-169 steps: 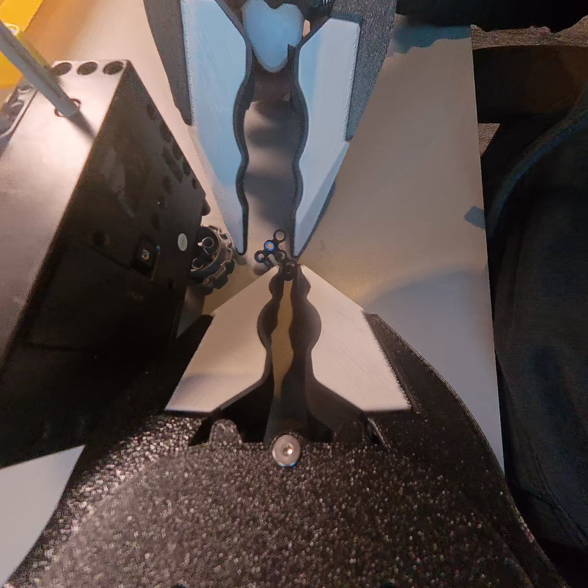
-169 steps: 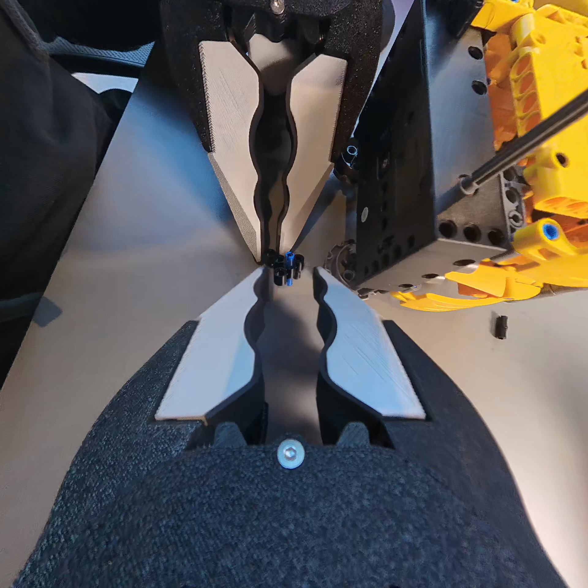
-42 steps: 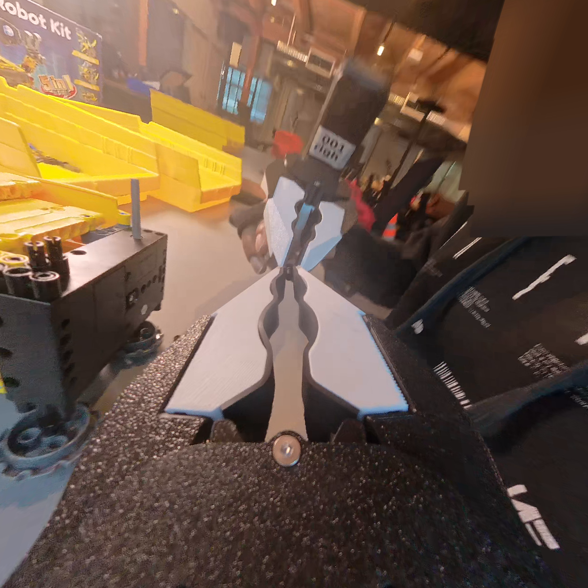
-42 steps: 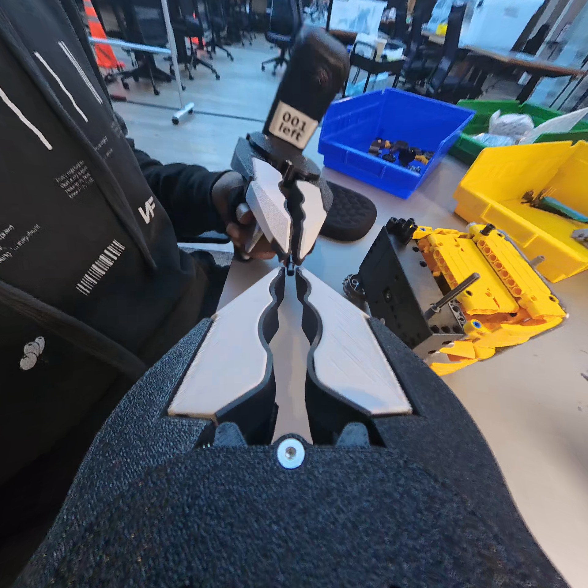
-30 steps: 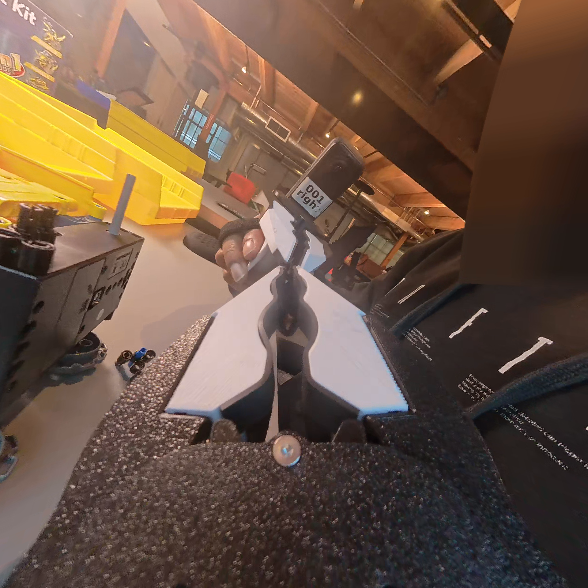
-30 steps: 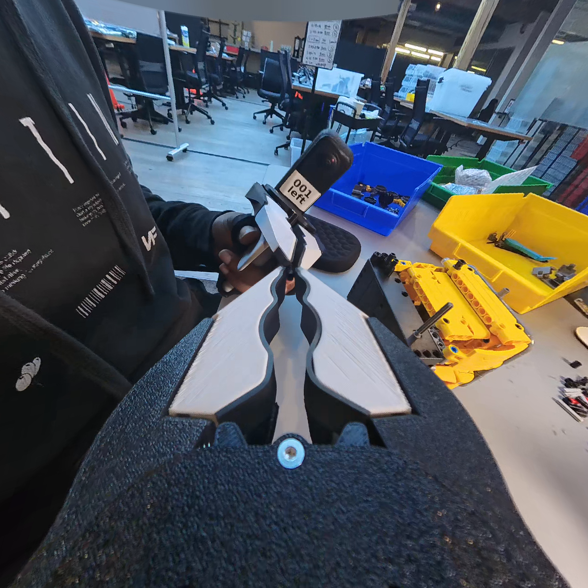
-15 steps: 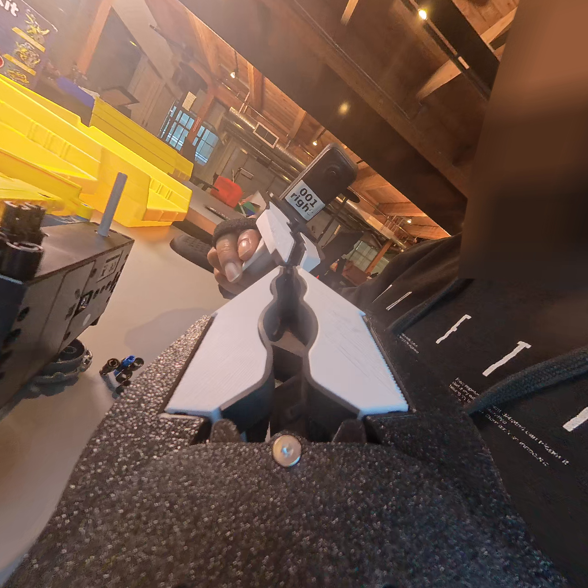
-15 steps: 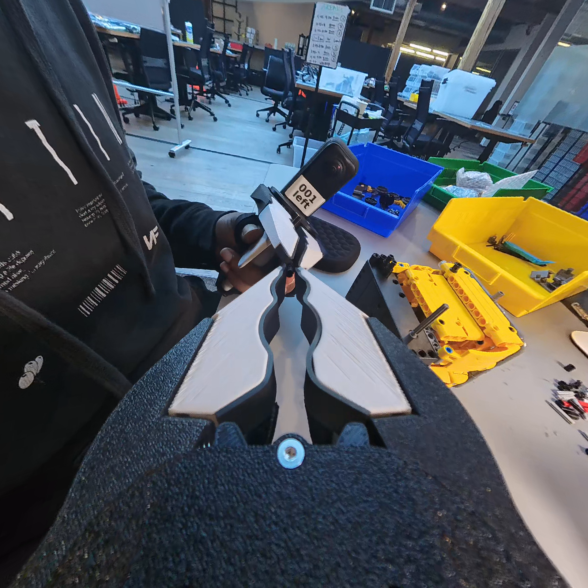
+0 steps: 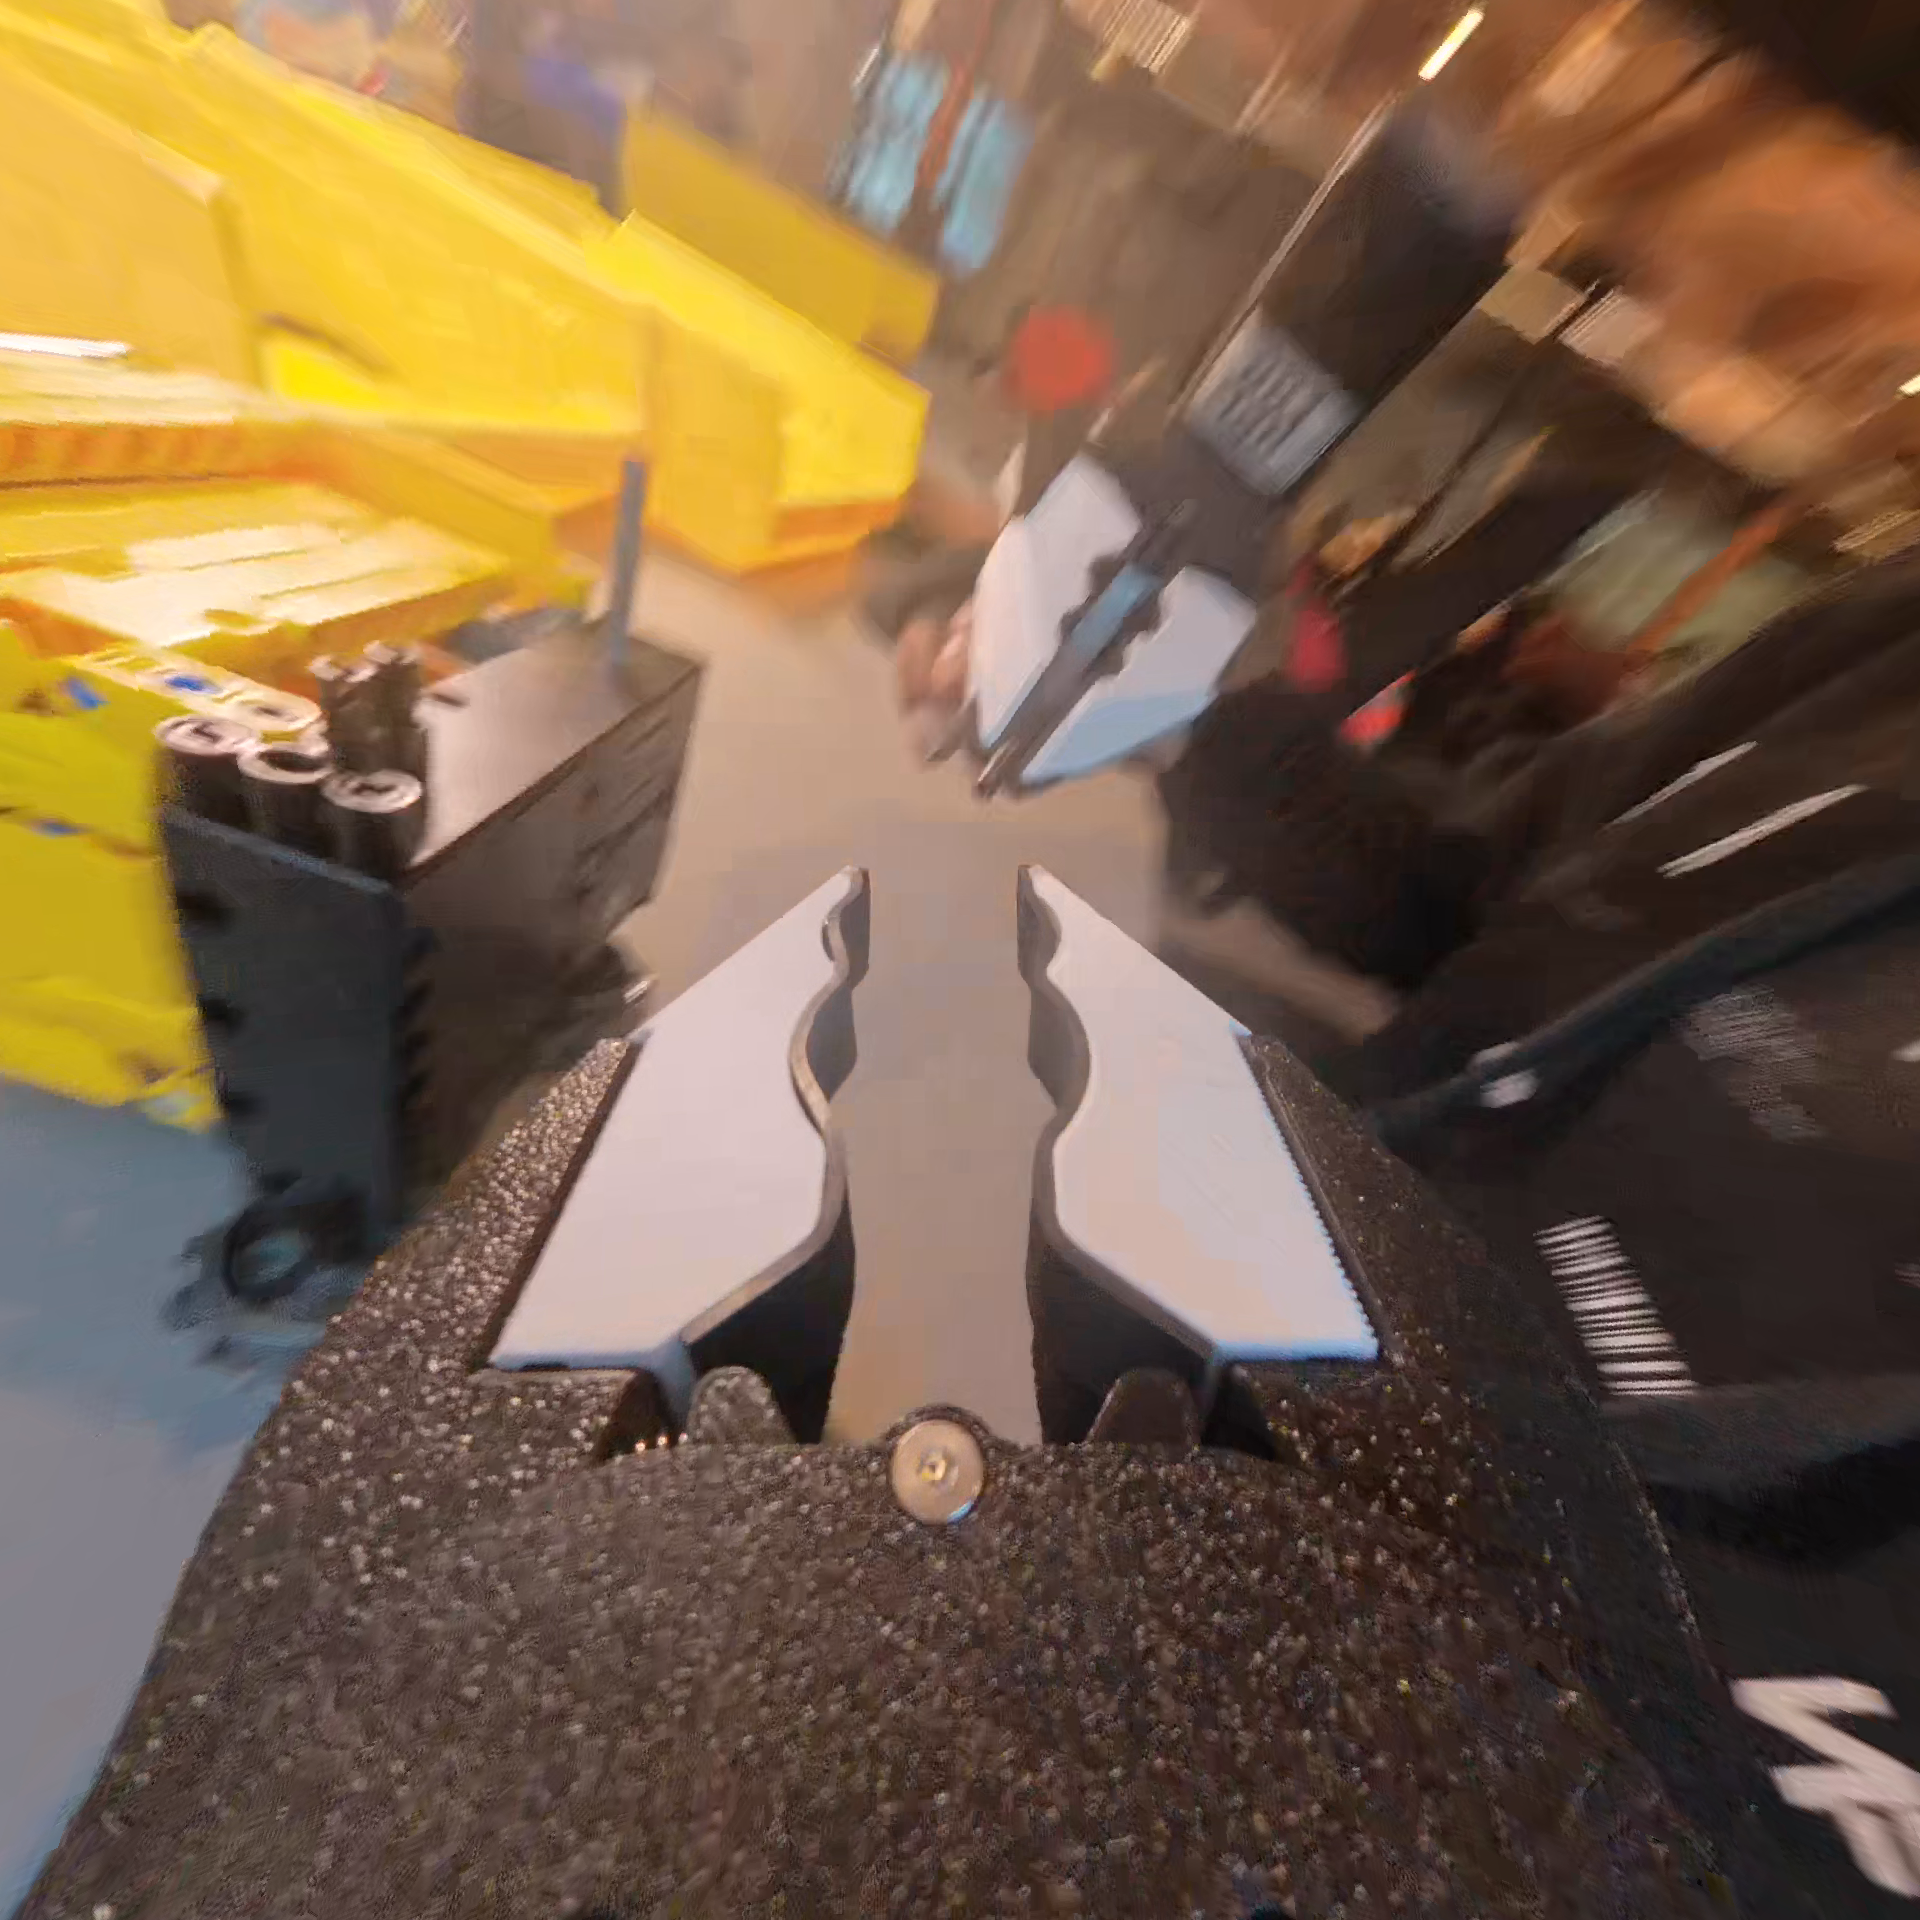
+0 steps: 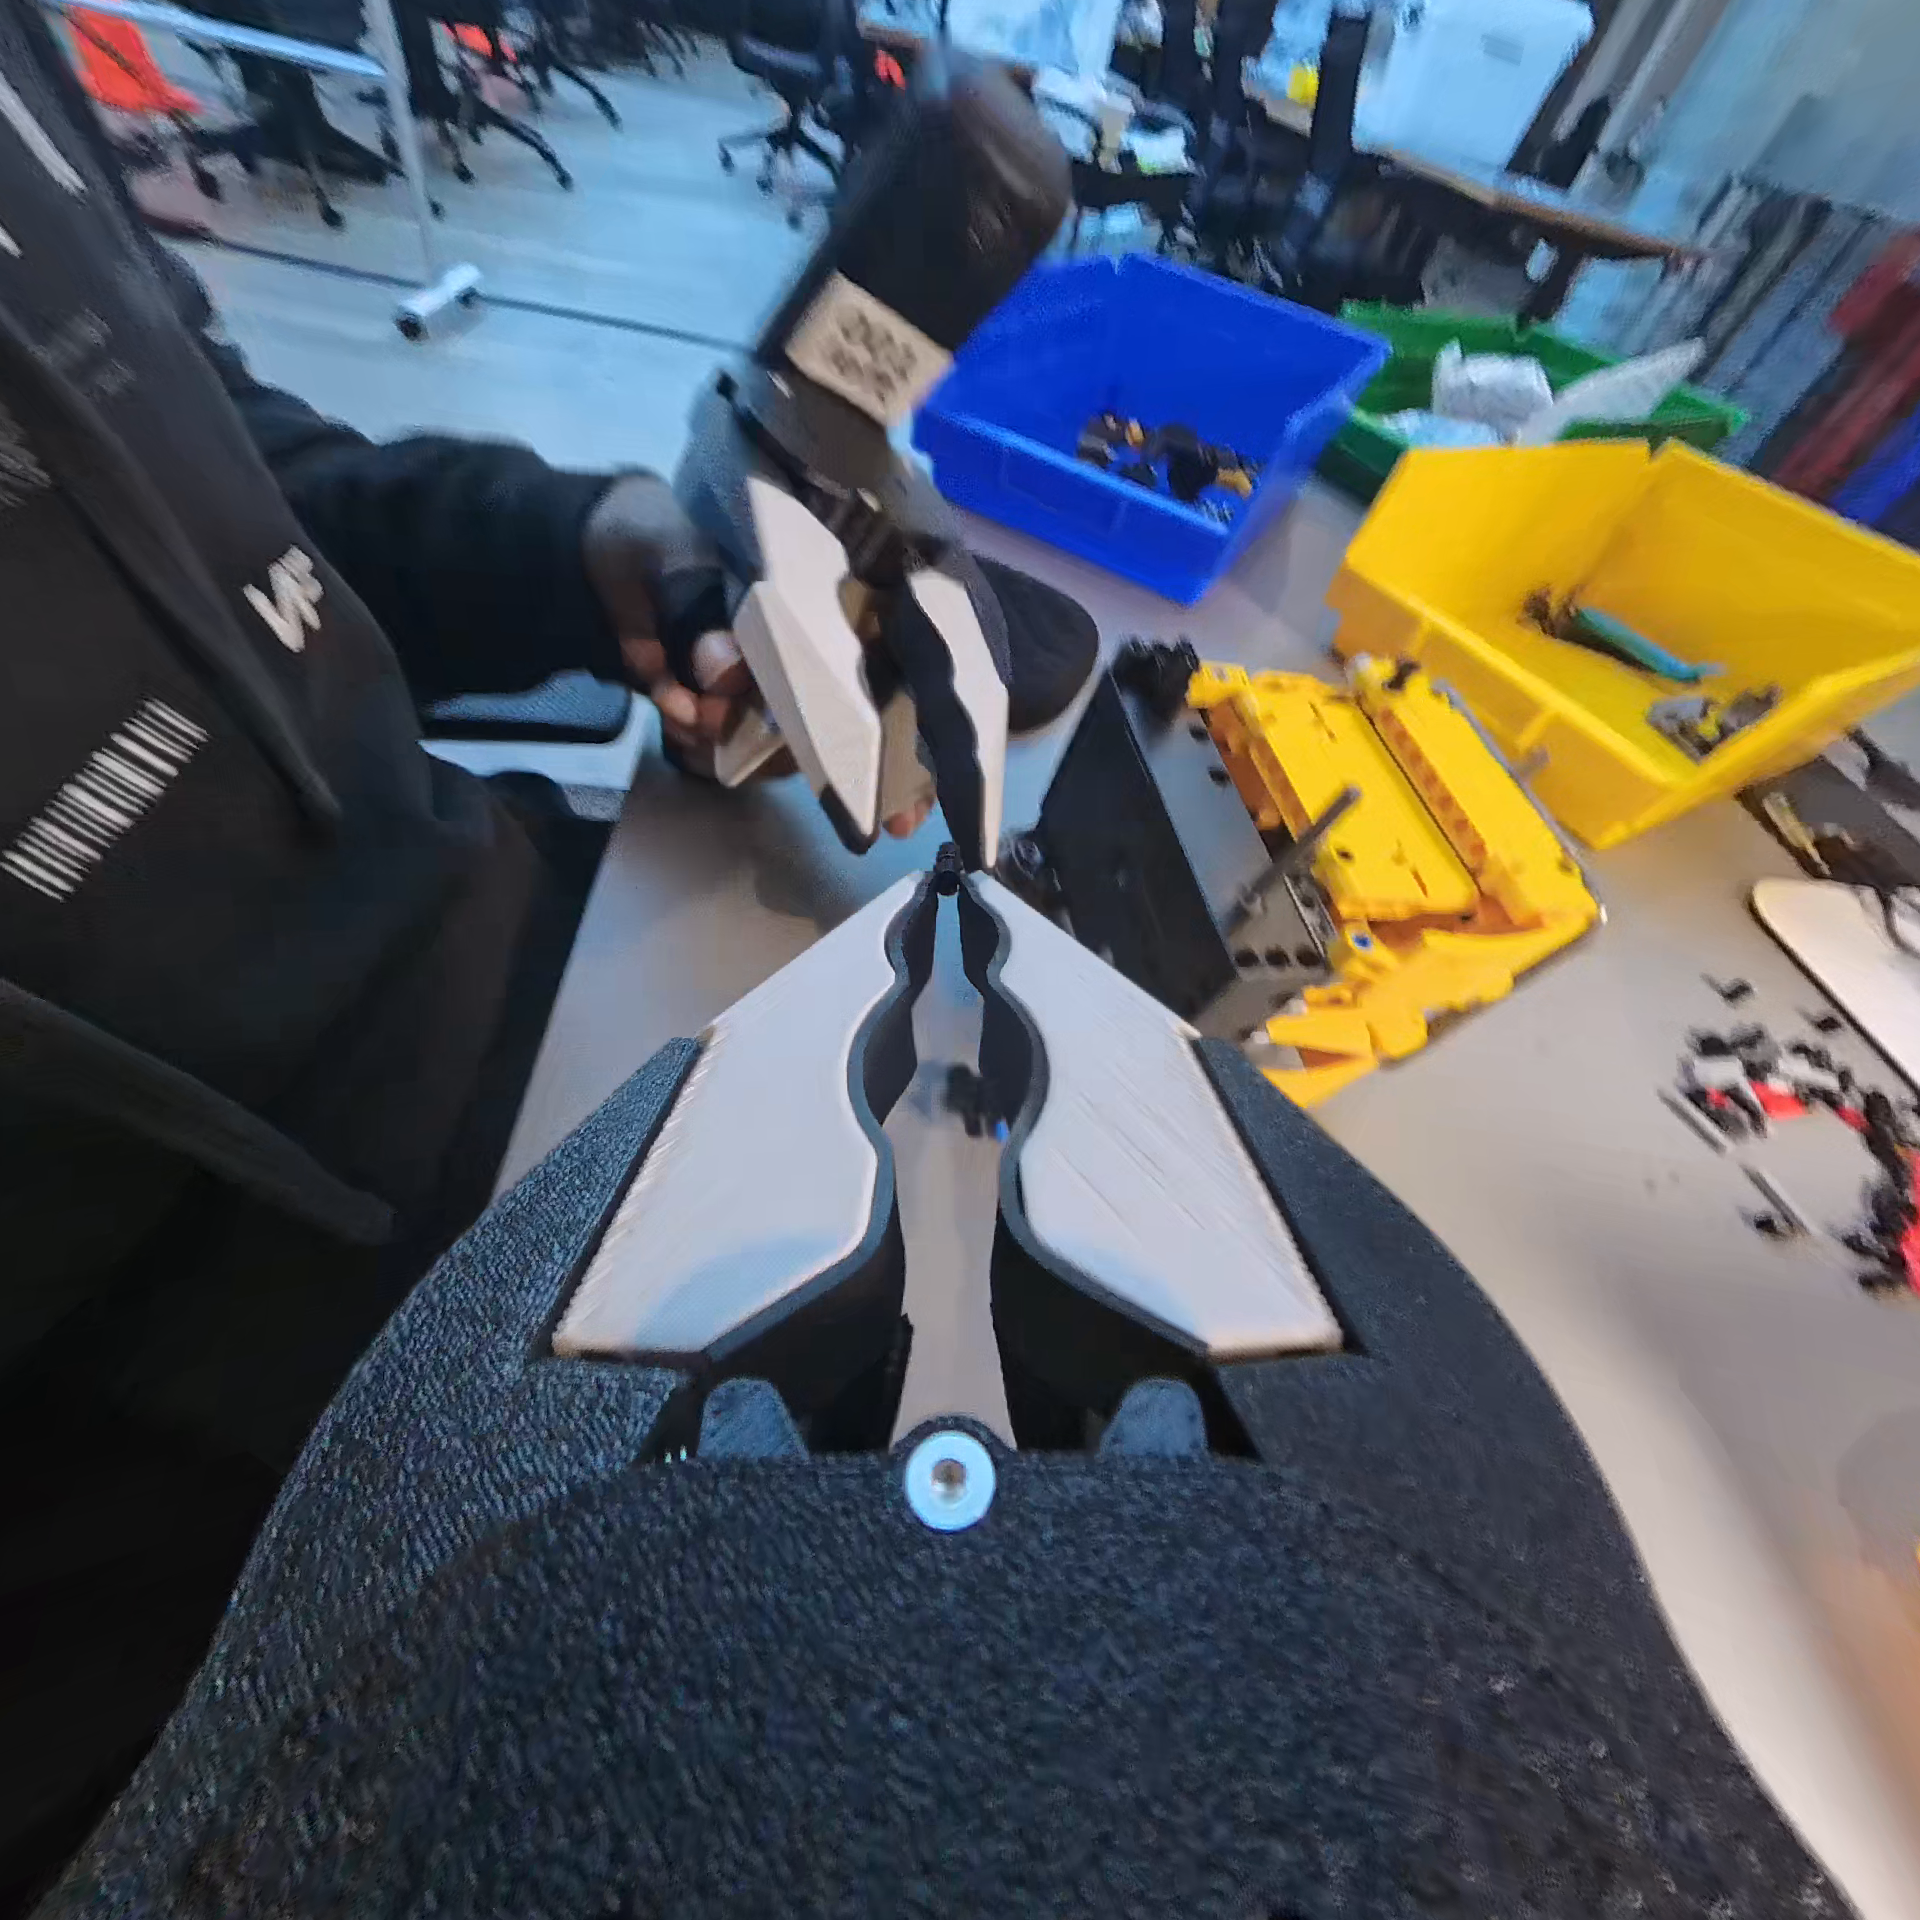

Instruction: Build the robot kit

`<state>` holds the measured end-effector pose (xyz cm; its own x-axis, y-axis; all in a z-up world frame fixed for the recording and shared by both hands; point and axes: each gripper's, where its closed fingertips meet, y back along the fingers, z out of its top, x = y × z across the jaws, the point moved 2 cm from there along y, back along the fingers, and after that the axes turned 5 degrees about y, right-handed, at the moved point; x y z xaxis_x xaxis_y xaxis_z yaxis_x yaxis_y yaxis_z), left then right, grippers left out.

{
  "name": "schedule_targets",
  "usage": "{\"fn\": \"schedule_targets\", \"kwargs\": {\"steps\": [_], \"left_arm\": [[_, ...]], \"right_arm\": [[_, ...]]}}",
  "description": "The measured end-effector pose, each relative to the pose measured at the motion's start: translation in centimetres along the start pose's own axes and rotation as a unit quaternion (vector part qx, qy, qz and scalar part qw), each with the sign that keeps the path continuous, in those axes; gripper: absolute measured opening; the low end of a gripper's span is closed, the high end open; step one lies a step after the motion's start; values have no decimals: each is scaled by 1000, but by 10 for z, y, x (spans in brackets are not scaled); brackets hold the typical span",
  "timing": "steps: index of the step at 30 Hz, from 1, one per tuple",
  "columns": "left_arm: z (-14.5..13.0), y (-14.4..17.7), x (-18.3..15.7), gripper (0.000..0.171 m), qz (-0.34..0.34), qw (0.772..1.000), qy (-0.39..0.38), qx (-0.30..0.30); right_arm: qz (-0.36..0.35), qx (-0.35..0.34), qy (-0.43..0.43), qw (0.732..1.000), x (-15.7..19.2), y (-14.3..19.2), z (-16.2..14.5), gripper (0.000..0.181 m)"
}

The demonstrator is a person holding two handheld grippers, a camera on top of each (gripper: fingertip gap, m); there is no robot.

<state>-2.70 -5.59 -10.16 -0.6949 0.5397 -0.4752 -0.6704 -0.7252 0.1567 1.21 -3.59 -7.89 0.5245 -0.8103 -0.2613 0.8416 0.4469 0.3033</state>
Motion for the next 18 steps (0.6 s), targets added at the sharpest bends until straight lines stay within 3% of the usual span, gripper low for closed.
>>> {"fn": "schedule_targets", "kwargs": {"steps": [3, 6, 11, 18], "left_arm": [[-26, -3, 33, 33, 134, 980, -80, 122], [-46, -12, 44, 36, 164, 962, -99, 196], [-54, -29, 50, 32, 179, 947, -124, 237], [-54, -37, 49, 4, 181, 936, -165, 252]], "right_arm": [[-19, 44, -18, 999, -10, 3, -27, 4], [-29, 66, -32, 997, -12, 4, -42, 4], [-25, 78, -39, 996, -7, 3, -51, 4], [-14, 107, -31, 994, 1, -9, -58, 4]]}}
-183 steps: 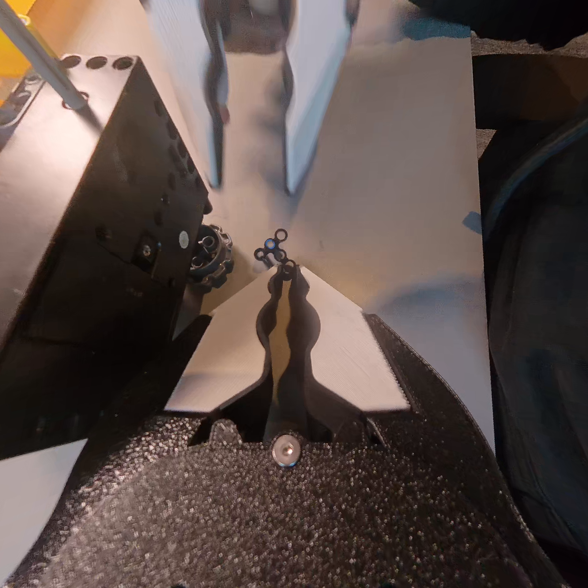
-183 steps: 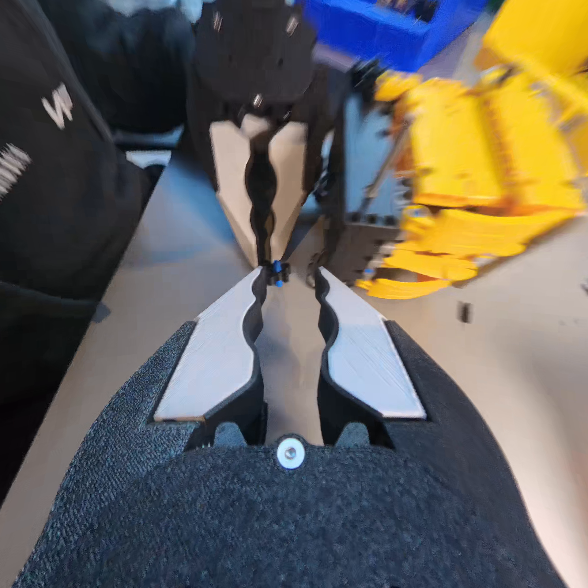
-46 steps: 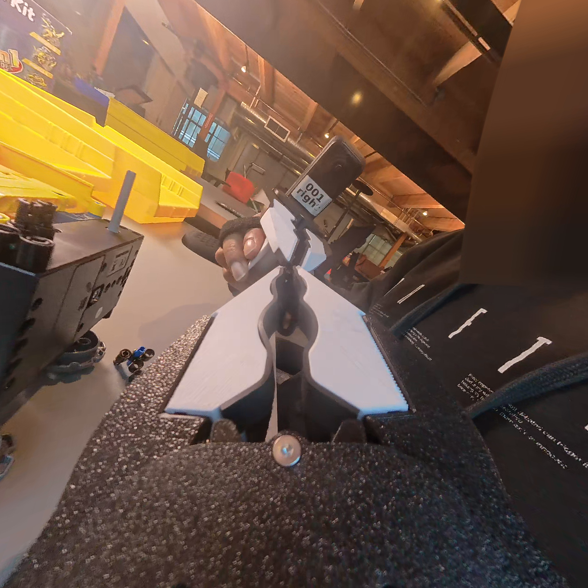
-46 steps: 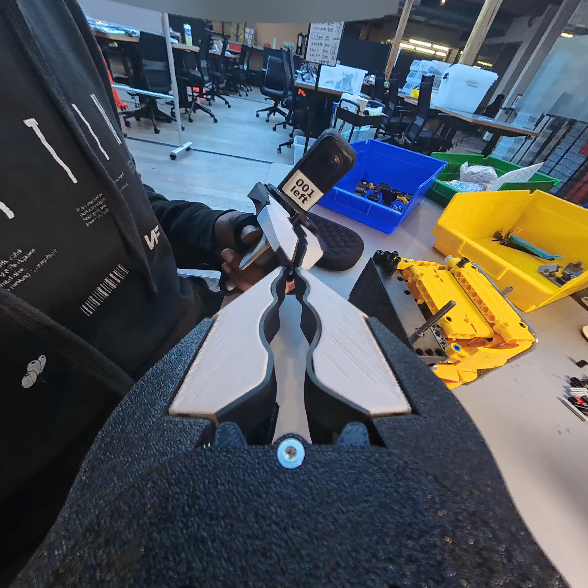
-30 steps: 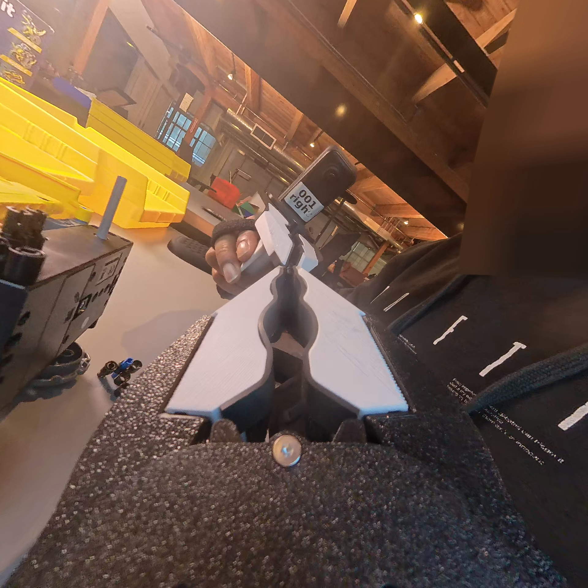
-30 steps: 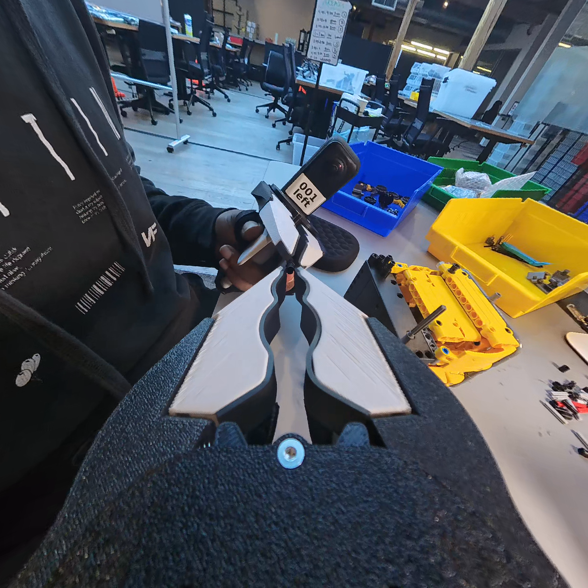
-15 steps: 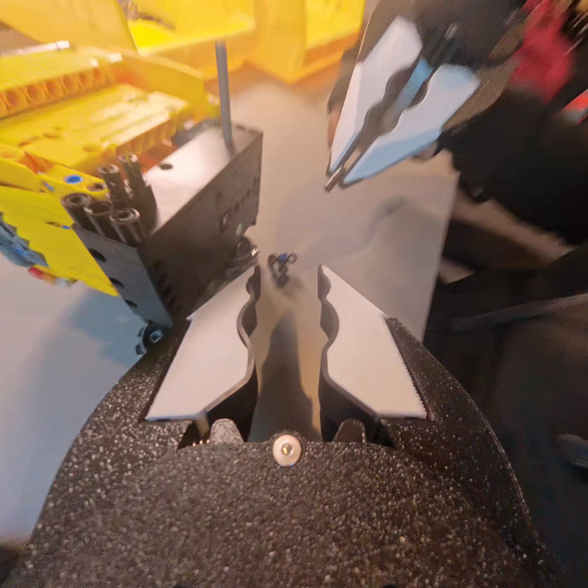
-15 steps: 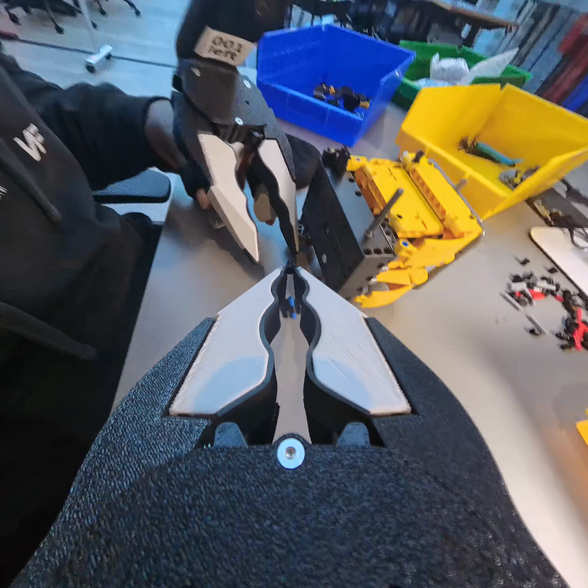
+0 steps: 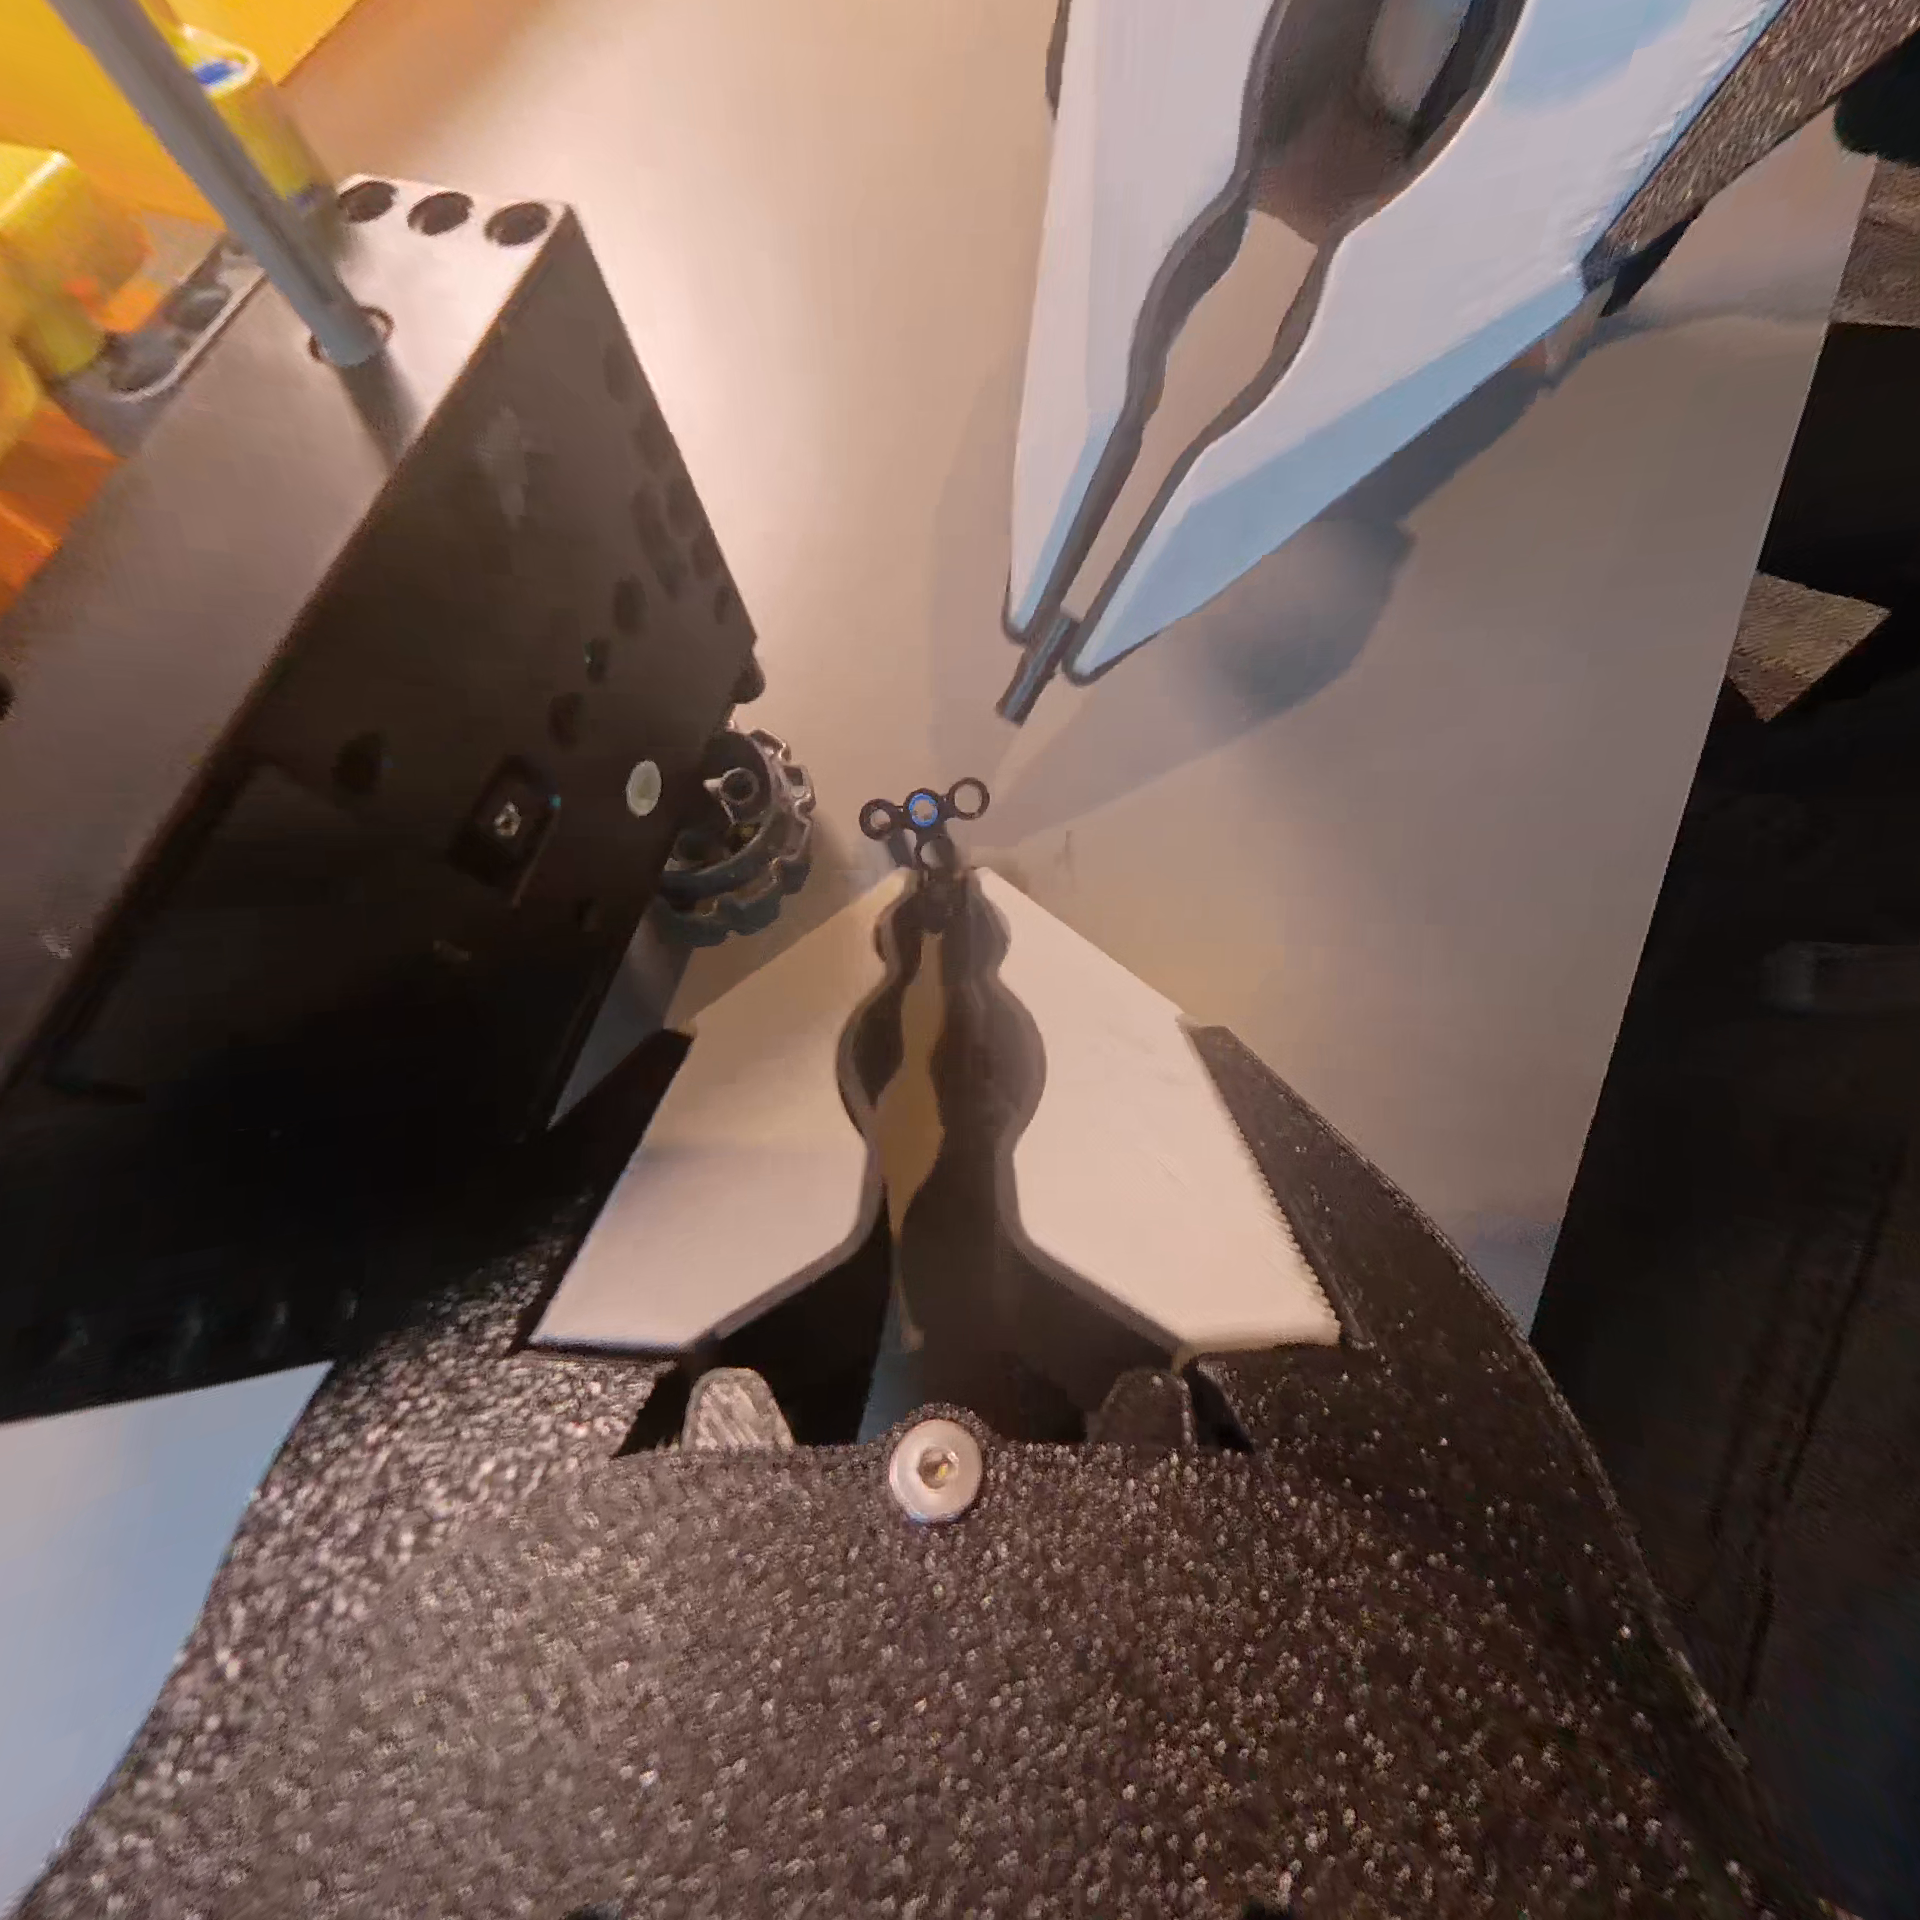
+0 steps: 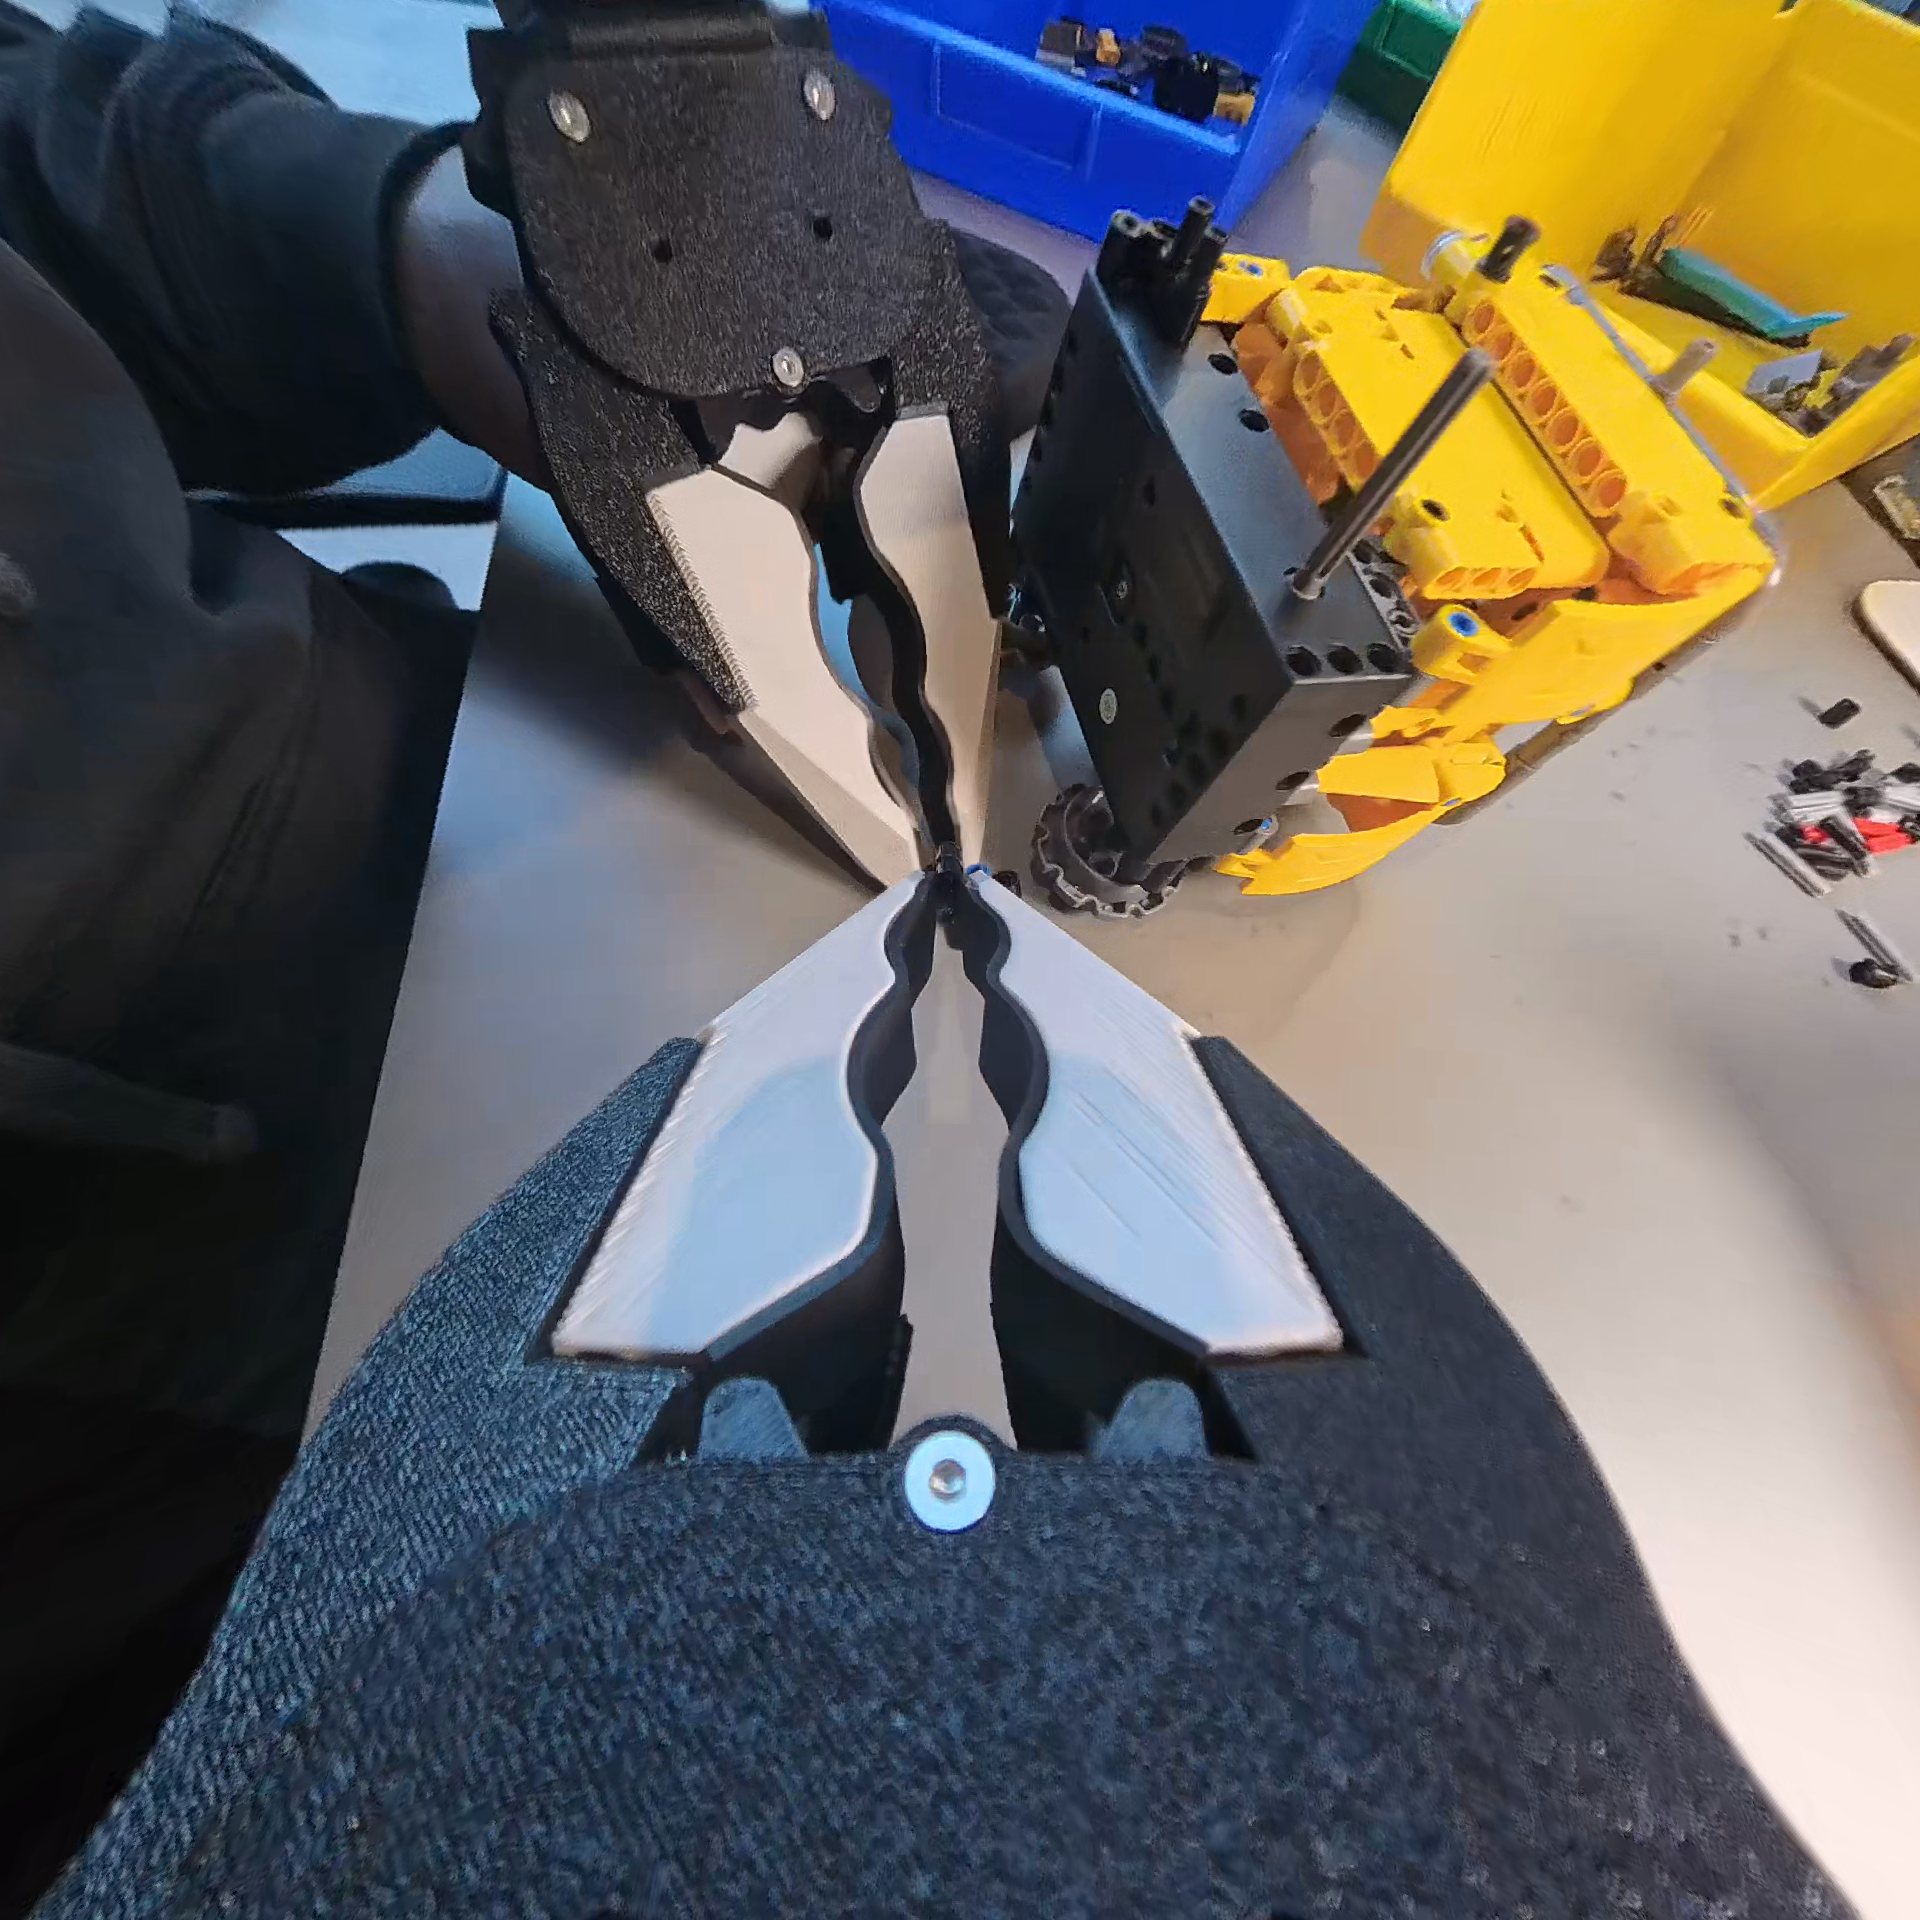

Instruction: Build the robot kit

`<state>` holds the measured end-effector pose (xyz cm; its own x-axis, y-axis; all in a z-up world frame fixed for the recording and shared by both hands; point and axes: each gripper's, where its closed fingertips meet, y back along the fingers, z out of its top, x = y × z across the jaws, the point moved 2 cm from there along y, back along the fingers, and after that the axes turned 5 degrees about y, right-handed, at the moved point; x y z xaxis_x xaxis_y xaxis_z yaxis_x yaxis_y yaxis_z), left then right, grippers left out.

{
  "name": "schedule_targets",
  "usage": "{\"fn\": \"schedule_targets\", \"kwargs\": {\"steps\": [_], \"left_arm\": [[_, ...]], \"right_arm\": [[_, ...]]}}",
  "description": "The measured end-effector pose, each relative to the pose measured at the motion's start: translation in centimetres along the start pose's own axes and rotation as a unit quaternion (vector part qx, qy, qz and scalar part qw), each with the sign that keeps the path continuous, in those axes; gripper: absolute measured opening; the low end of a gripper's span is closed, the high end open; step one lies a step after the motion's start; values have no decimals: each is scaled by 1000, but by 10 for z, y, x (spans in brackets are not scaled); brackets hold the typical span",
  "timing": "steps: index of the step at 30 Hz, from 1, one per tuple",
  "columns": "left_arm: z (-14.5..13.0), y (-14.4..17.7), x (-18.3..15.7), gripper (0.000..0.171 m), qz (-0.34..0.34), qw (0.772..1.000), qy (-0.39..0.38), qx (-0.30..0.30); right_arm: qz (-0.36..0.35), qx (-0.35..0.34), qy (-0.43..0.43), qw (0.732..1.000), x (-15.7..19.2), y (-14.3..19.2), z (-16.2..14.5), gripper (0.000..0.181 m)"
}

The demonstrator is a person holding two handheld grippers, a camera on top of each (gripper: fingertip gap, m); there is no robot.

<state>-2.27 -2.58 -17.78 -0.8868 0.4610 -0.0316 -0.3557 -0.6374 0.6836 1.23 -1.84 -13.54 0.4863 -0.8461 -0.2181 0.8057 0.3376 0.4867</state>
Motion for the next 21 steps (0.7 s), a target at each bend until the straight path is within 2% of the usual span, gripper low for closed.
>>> {"fn": "schedule_targets", "kwargs": {"steps": [5, 16, 21], "left_arm": [[4, 7, -9, 5, -28, 1000, -2, -6], [13, 26, -19, 5, -84, 995, 21, -56], [5, 23, -19, 5, -74, 996, 8, -39]], "right_arm": [[1, 42, 14, 999, 1, -10, -8, 4], [14, 59, 0, 998, 12, -5, -14, 4], [25, 79, 11, 997, 16, -7, -18, 4]]}}
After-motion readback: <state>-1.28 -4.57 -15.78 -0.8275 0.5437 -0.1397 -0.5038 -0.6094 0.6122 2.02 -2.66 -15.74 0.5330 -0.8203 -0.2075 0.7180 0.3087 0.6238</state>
